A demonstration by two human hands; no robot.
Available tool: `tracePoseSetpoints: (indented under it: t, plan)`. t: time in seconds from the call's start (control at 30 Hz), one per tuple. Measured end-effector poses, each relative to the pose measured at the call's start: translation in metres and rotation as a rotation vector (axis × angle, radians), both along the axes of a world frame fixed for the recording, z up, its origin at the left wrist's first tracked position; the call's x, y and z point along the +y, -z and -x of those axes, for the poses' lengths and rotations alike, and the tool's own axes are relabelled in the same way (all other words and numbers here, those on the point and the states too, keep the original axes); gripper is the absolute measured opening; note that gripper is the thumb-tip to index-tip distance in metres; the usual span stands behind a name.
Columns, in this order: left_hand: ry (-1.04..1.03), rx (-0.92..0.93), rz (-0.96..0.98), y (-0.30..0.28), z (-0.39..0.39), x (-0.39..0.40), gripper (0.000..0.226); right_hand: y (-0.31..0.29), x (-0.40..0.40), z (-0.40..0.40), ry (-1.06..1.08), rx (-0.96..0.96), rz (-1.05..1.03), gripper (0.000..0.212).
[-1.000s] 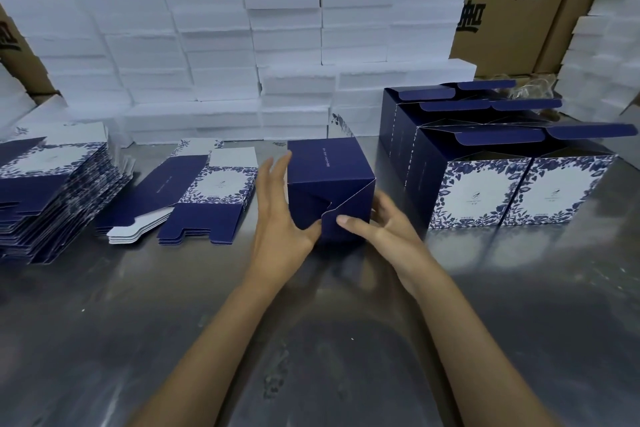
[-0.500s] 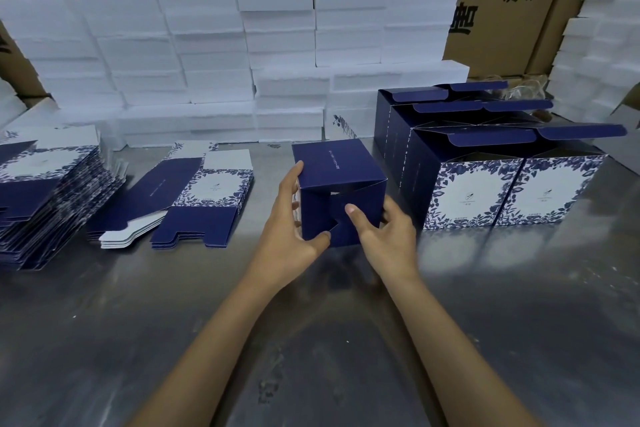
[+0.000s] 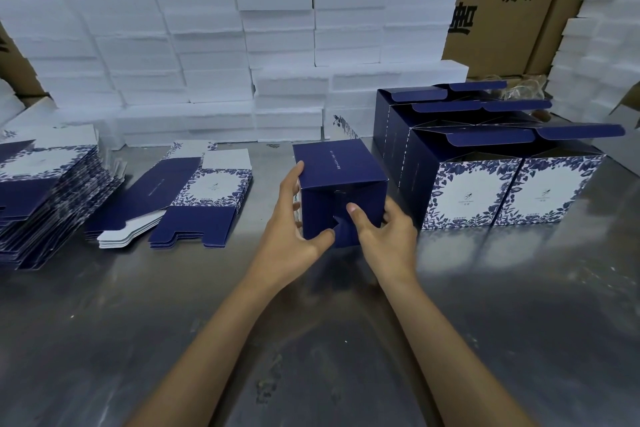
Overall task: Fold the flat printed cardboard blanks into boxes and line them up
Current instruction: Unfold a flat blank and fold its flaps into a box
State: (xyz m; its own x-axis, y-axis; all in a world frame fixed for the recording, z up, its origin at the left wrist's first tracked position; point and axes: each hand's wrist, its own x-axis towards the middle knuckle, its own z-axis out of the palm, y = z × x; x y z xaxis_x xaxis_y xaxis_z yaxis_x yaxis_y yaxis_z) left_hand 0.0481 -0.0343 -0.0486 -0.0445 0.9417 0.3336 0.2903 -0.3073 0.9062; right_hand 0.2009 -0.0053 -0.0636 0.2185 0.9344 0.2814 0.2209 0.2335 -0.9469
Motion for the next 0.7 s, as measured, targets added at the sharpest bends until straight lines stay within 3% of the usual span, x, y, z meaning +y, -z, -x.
tracePoseSetpoints:
  t: [0.13,0.3,0.4,0.47,0.57,0.7]
  plan:
    - [-0.005,-0.067,0.015,-0.004,0.000,-0.002,0.090,0.000,0.001,-0.003,-0.093,0.037,0.045,0.021]
    - [-0.035,-0.270,0.148,-0.016,0.002,-0.005,0.070,-0.016,-0.006,-0.001,-0.277,0.320,0.088,0.025]
    - [-0.130,-0.366,0.239,-0.016,0.008,-0.001,0.065,-0.023,-0.008,-0.004,-0.212,0.341,0.130,0.042]
    - [-0.192,-0.364,0.316,-0.013,0.011,0.002,0.065,-0.025,-0.009,-0.005,-0.153,0.349,0.131,0.040]
    - [-0.150,-0.355,0.388,-0.014,0.013,0.002,0.030,-0.030,-0.010,-0.004,-0.107,0.356,0.095,0.034]
    - [-0.029,-0.415,0.400,-0.017,0.014,-0.001,0.049,-0.031,-0.012,-0.006,-0.085,0.323,0.039,0.030]
